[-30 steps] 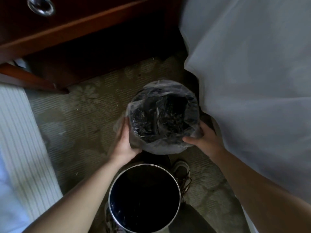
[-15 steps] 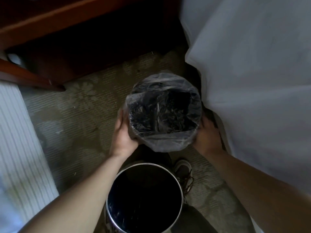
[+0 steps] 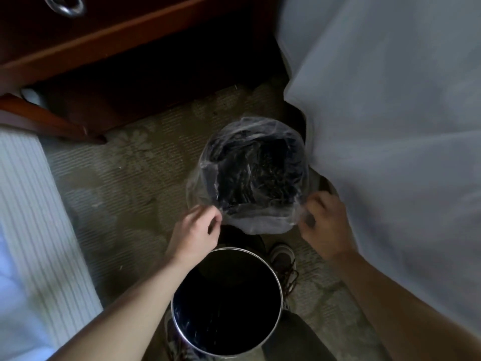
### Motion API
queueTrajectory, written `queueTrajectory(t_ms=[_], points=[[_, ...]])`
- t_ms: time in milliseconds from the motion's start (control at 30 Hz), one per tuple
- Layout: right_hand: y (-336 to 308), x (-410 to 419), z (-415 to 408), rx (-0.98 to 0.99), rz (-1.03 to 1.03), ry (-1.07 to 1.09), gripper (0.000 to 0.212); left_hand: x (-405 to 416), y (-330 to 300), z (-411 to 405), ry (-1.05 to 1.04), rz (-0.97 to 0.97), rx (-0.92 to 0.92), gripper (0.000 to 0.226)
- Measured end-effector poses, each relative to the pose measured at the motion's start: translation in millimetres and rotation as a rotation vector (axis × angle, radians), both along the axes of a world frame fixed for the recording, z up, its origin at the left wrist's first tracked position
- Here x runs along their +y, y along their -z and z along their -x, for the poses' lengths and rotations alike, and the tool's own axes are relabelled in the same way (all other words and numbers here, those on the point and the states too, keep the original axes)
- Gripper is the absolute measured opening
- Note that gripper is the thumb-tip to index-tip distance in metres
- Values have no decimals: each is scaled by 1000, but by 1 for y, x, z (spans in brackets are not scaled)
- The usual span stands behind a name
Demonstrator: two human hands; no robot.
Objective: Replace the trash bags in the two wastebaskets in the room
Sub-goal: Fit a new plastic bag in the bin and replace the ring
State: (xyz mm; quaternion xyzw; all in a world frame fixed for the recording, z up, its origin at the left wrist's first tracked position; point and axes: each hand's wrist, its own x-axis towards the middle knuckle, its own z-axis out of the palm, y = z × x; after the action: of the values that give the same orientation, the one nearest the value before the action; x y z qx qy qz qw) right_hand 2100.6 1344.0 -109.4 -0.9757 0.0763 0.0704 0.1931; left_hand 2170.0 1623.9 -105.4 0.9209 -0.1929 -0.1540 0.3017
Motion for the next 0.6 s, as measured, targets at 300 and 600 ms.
queueTrajectory(t_ms=[300,600], points=[[7,9,-13,745,16,75,76,-2,19,-15,-254,-225,460,29],[-58,68,37,670,-585,743,27,34,-53,26,-313,-62,1048,67]])
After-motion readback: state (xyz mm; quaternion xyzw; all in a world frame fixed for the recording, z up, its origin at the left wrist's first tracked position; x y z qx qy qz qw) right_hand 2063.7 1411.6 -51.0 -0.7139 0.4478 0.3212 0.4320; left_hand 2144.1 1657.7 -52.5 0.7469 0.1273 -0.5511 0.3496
